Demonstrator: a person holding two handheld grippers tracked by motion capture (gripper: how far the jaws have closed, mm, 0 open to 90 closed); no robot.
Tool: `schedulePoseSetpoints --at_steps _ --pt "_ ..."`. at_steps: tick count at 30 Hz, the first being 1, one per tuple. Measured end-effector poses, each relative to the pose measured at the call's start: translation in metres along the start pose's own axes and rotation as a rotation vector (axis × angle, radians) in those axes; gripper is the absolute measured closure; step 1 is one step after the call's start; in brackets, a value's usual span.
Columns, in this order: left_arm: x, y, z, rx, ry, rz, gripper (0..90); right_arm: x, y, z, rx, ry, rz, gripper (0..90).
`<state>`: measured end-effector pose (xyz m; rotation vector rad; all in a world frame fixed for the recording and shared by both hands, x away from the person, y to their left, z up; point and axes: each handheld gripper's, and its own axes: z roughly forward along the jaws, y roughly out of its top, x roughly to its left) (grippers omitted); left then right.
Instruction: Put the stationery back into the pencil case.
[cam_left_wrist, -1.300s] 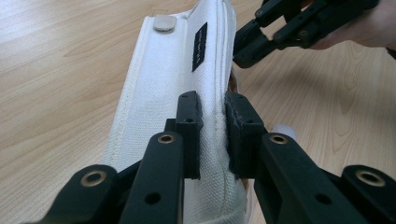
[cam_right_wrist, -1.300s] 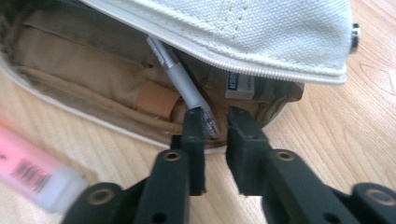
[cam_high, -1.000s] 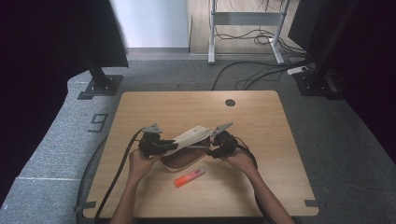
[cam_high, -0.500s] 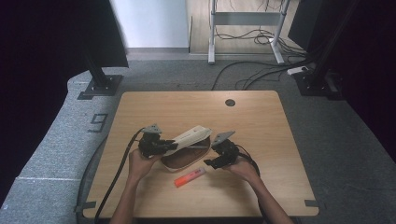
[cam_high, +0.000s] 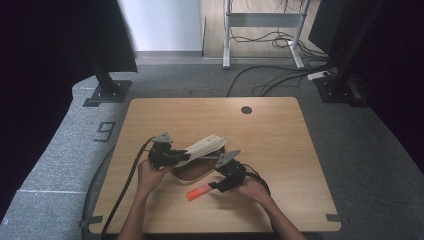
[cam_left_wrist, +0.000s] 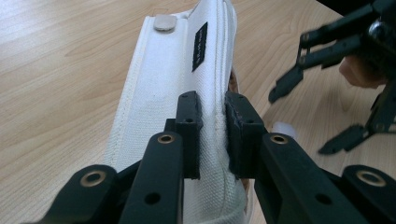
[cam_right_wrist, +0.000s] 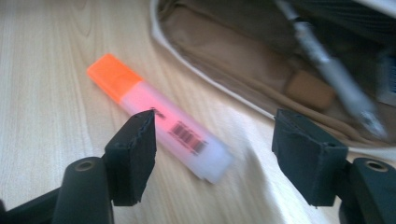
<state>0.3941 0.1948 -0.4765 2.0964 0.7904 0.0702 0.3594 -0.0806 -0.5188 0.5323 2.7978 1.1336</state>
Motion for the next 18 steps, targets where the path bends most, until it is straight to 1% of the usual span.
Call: schedulePoseSetpoints --at_steps 3,7,9,10,11,14,17,18 --pt "0.000 0.000 0.000 0.001 -0.001 0.001 76.5 0.004 0.002 0.007 0.014 0.026 -0.026 33.5" --pt "0.000 0.000 0.000 0.001 -0.001 0.000 76.5 0.006 0.003 0.013 0.022 0.043 -0.039 35.0" --pt "0.000 0.000 0.000 0.001 -0.001 0.001 76.5 0.008 0.004 0.018 0.028 0.065 -0.054 38.0" --pt "0.000 0.000 0.000 0.001 -0.001 0.001 76.5 0.008 0.004 0.018 0.028 0.065 -0.054 38.0" --pt "0.000 0.000 0.000 0.001 -0.001 0.000 76.5 0.010 0.005 0.020 0.034 0.072 -0.076 40.4" --pt "0.000 0.000 0.000 0.002 -0.001 0.001 76.5 0.013 0.005 0.024 0.054 0.074 -0.109 44.2" --pt "0.000 0.000 0.000 0.002 -0.002 0.001 76.5 0.016 0.004 0.027 0.071 0.074 -0.139 51.4" --pt "0.000 0.000 0.000 0.002 -0.002 0.002 76.5 0.016 0.004 0.027 0.071 0.074 -0.139 51.4"
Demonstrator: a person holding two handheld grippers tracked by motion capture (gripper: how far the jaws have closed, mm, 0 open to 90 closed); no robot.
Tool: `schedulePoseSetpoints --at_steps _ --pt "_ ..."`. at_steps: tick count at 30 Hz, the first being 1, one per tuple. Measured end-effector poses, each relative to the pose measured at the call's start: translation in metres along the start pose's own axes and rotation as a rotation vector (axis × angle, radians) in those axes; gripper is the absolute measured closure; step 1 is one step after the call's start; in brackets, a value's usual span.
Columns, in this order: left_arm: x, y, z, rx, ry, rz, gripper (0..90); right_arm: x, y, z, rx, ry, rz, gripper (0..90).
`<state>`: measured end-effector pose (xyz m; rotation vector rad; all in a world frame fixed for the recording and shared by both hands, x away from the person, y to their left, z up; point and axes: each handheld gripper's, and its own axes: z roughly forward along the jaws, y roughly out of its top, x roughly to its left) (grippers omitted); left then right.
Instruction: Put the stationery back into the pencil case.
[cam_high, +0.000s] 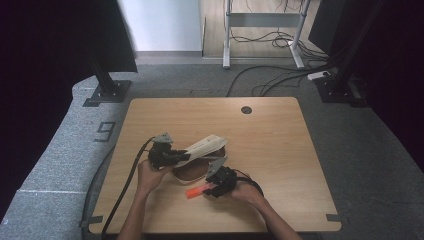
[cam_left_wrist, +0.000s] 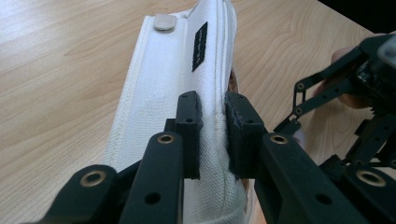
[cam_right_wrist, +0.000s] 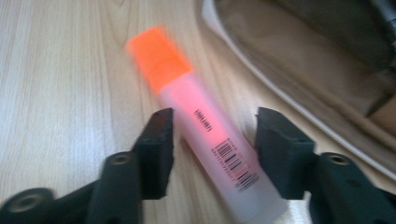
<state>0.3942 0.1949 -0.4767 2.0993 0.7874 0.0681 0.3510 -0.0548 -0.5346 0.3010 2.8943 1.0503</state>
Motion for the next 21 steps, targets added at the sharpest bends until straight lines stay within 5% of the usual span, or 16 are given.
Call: schedulePoseSetpoints --at_steps 4,21 --pt "0.000 0.000 0.000 0.001 0.002 -0.001 76.5 0.003 -0.001 -0.003 0.005 0.016 -0.010 63.6" --pt "0.000 0.000 0.000 -0.003 0.002 -0.003 76.7 0.011 -0.003 -0.017 -0.039 0.020 0.009 65.2"
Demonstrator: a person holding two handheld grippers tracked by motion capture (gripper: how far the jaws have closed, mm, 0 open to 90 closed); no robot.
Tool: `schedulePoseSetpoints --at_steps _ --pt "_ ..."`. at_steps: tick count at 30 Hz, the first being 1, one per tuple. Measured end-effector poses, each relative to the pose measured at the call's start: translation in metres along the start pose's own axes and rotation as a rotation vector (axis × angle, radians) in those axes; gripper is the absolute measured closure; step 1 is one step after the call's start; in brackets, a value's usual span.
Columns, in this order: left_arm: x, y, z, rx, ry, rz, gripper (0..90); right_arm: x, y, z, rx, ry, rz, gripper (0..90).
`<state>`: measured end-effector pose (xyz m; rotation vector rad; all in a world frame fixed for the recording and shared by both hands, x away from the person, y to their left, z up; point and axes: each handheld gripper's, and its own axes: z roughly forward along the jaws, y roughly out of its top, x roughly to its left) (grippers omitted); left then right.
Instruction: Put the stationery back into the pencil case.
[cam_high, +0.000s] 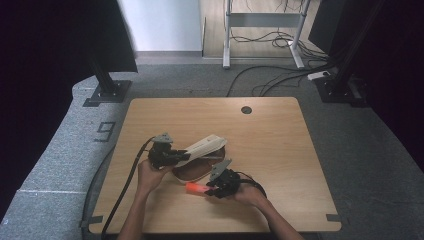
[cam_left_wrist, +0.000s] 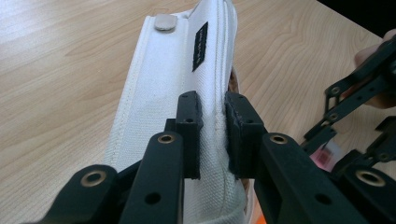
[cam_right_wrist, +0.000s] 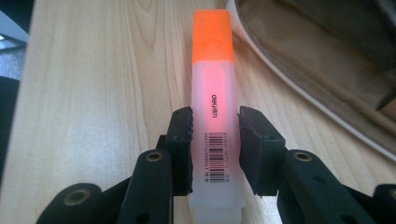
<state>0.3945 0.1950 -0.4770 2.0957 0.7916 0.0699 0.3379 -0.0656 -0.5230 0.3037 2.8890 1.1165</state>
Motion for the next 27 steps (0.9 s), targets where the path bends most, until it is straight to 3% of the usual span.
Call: schedulePoseSetpoints --at_steps 10,14,27 --pt "-0.001 0.000 0.000 -0.007 0.003 -0.002 77.0 -0.009 0.003 -0.018 -0.014 -0.068 0.042 65.2" --pt "-0.001 0.001 -0.001 -0.009 0.003 -0.005 77.0 -0.021 0.003 -0.021 -0.008 -0.101 0.076 65.2" --pt "-0.001 0.001 -0.001 -0.010 0.002 -0.006 77.0 -0.042 0.018 -0.006 0.026 -0.147 0.070 65.2"
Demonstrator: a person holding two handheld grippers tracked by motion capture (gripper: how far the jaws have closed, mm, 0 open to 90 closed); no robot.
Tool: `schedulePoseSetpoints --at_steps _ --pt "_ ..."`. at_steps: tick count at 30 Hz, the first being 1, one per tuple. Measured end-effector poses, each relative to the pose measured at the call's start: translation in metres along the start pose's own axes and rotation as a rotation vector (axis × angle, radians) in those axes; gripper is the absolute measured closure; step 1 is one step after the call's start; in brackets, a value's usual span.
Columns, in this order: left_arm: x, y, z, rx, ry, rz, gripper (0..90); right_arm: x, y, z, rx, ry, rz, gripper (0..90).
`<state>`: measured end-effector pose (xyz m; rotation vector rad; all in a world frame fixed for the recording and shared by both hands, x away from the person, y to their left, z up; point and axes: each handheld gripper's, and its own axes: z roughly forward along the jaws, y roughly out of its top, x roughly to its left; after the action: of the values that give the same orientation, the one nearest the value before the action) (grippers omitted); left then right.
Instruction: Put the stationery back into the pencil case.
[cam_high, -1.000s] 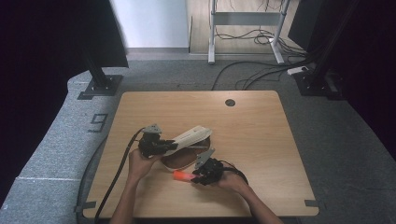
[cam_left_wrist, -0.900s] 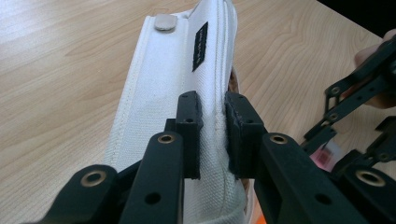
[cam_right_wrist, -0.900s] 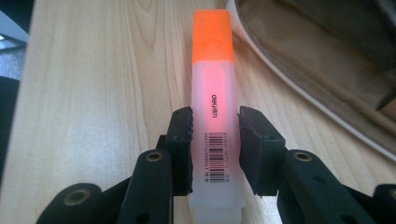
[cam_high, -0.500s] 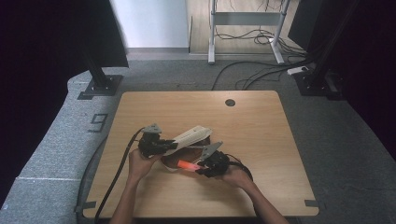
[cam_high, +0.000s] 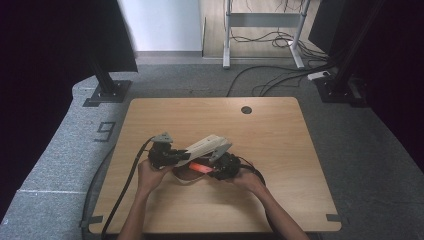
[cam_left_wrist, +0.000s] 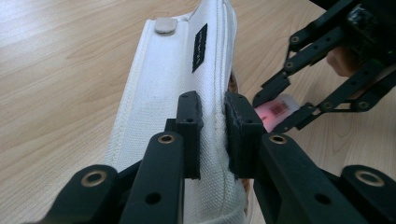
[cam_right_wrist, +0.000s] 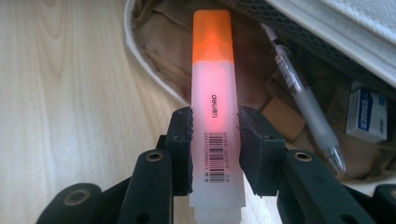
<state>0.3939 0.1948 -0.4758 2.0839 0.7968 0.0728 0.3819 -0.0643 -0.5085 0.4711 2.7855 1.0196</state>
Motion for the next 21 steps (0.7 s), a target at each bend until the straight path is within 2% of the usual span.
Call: schedulePoseSetpoints --at_steps 11,21 --pt "0.000 0.000 0.000 -0.002 -0.001 -0.001 76.9 -0.009 0.014 0.017 0.007 -0.020 -0.012 65.1" --pt "0.000 0.000 0.001 -0.003 -0.003 -0.003 76.8 -0.014 0.021 0.031 0.003 -0.020 -0.018 65.0"
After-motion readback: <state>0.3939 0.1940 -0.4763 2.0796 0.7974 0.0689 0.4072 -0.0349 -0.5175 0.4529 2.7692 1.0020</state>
